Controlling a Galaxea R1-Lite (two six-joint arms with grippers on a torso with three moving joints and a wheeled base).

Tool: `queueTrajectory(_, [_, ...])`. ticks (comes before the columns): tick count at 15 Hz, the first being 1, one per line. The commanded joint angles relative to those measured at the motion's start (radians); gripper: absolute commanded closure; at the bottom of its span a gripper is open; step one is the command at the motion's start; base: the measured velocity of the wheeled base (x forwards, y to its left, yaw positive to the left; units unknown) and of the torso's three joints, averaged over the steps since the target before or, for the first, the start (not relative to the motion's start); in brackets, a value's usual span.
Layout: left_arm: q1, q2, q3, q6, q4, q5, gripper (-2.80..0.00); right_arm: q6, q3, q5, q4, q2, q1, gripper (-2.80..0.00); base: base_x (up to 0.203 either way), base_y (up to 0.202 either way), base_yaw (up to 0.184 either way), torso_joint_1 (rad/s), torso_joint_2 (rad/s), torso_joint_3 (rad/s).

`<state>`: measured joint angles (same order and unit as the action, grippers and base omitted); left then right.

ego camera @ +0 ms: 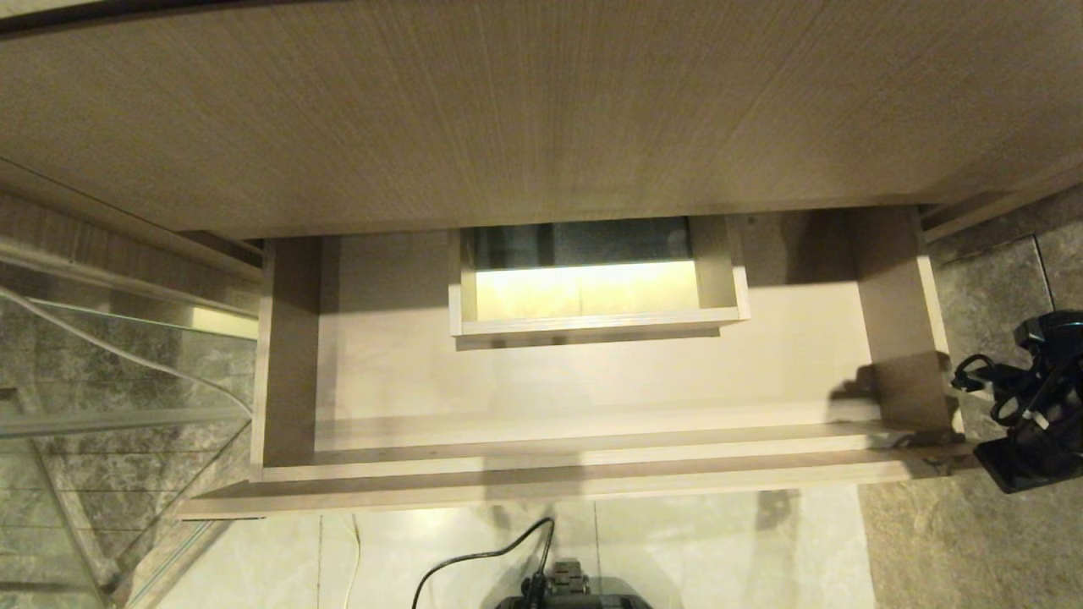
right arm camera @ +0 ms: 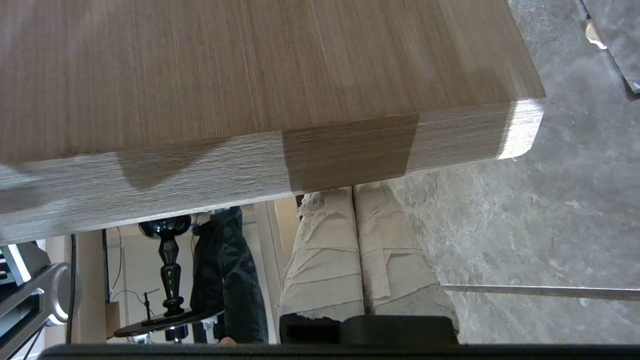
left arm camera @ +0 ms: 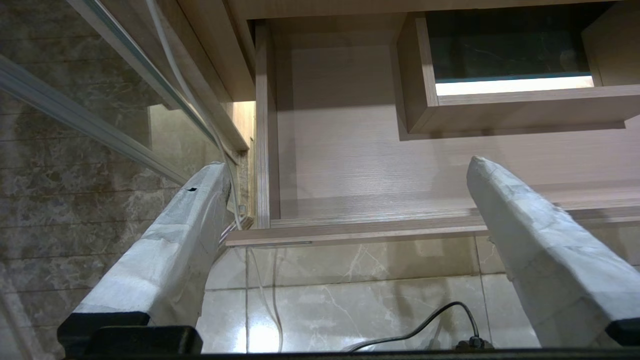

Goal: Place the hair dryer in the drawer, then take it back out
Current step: Close the drawer

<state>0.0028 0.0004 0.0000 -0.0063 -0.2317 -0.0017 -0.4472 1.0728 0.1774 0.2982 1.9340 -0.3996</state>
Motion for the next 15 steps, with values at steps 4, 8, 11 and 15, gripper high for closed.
queueTrajectory(4, [0.0,0.0,0.04,0.0,-0.001,0.0,-2.8,-0.004,0.001,0.002,-0.04,-0.012,-0.001,0.0,0.0,0.0,0.0,0.0,0.0,0.0])
queueTrajectory(8, [0.0,0.0,0.04,0.0,-0.001,0.0,-2.8,-0.002,-0.001,0.002,-0.062,-0.021,-0.001,0.0,0.0,0.0,0.0,0.0,0.0,0.0])
queueTrajectory(11, [0.0,0.0,0.04,-0.001,-0.001,0.0,-2.8,-0.002,0.001,0.0,-0.065,-0.021,-0.001,0.0,0.0,0.0,0.0,0.0,0.0,0.0])
queueTrajectory(15, [0.0,0.0,0.04,0.0,-0.002,0.0,-2.8,0.017,0.023,-0.001,-0.072,-0.015,0.001,0.0,0.0,0.0,0.0,0.0,0.0,0.0])
